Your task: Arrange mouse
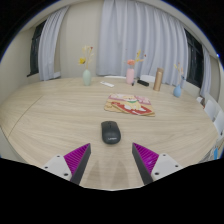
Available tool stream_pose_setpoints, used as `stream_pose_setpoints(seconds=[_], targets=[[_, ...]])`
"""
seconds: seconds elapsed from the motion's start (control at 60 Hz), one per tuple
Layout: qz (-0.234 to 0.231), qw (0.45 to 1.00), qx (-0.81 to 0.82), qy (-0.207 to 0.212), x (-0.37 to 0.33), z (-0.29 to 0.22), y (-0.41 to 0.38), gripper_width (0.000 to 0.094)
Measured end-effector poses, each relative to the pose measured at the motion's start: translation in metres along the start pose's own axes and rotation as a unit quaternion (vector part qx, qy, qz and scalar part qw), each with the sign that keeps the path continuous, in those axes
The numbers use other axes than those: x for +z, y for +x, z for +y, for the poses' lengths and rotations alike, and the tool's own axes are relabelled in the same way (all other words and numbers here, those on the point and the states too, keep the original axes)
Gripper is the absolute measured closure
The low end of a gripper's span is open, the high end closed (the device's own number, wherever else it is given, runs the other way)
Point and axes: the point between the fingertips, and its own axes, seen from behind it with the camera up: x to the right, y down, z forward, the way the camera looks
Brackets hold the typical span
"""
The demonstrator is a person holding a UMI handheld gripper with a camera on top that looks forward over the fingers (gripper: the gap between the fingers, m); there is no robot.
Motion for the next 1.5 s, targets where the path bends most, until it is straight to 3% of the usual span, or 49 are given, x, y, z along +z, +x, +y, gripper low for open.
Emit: stream_pose_setpoints(seconds=[0.433,0.5,0.567,0.75,0.883,1.033,1.2,1.3,1.5], targets=[[-0.032,0.999,-0.002,-0.021,0.109,-0.015,-0.007,0.0103],[-0.038,0.999,0.005,-0.024,0.114,-0.017,-0.009,0.0184],[-0.03,0.999,0.004,-0.023,0.117,-0.02,-0.005,0.0438],[-0.015,0.999,-0.002,-0.038,0.115,-0.021,-0.004,0.0541],[-0.018,0.999,0.026,-0.044,0.105,-0.048,-0.007,0.0544],[-0.018,0.999,0.041,0.002,0.112,-0.139,0.012,0.0543],[0.02,0.998,0.046,0.044,0.169,-0.224,0.075,0.0544],[0.032,0.998,0.043,0.033,0.22,-0.227,0.104,0.0546],[0.035,0.998,0.041,-0.02,0.278,-0.166,0.127,0.0545]])
